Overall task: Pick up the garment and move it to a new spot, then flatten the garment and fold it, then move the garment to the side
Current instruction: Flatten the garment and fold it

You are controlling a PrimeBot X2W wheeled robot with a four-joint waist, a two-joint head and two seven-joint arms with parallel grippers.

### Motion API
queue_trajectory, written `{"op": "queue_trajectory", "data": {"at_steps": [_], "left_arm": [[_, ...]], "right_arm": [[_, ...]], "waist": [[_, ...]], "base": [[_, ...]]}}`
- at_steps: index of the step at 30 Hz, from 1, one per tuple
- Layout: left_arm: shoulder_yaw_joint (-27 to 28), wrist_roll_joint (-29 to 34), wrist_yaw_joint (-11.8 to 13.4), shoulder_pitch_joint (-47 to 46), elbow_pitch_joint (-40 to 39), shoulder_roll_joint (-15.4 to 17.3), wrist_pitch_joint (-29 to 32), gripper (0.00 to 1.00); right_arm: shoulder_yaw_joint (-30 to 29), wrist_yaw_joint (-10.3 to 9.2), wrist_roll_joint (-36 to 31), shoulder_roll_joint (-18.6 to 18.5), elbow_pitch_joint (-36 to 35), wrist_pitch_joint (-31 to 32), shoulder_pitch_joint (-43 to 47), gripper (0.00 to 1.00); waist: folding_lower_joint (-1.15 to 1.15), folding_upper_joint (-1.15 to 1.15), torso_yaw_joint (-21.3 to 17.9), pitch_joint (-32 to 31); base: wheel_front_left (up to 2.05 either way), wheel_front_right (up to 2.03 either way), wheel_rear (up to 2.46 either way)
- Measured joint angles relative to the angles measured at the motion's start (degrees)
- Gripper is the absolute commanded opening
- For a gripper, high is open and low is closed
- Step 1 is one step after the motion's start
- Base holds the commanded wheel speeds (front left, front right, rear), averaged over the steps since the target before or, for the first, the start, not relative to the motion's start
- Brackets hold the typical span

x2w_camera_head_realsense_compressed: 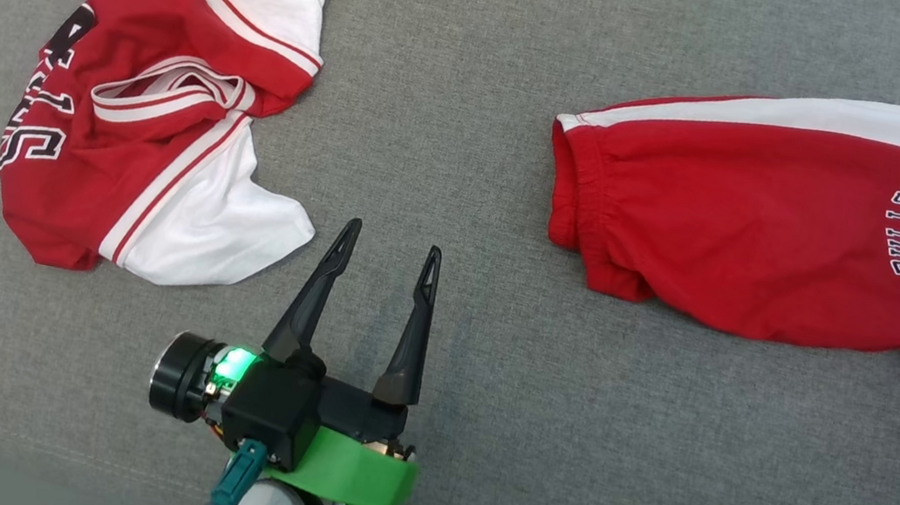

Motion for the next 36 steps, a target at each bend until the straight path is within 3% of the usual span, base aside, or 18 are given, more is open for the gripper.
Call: {"op": "queue_trajectory", "data": {"at_steps": [6,15,19,24,36], "left_arm": [[0.66,0.62,0.0,0.43,0.13,0.0,0.0,1.0],[2.48,2.76,-1.54,1.32,0.54,0.02,0.0,1.0],[2.9,3.28,-2.36,1.5,0.81,0.04,0.0,1.0],[3.28,3.59,-2.79,2.41,1.71,0.05,0.0,1.0],[2.46,2.77,-3.2,3.89,3.56,0.0,0.0,1.0]], "right_arm": [[-0.52,0.11,-0.71,-1.19,2.78,-2.57,-0.01,0.0],[-1.25,0.0,-3.31,-8.31,6.87,-4.75,1.18,0.0],[-1.2,-0.01,-3.47,-9.32,6.16,-5.13,0.72,0.0],[-0.58,-0.01,-3.67,-7.47,1.42,-5.21,-1.53,0.0],[-0.27,-0.02,-6.72,4.14,-11.44,-2.49,-0.47,0.0]], "waist": [[0.0,0.0,-1.08,-0.52],[0.0,0.0,-5.18,-1.04],[0.0,0.0,-7.25,-1.39],[0.0,0.0,-9.51,-2.81],[0.0,0.0,-10.09,-9.14]], "base": [[0.0,0.0,0.0],[0.0,0.0,0.0],[0.0,0.0,0.0],[0.0,0.0,0.0],[0.0,0.0,0.0]]}}
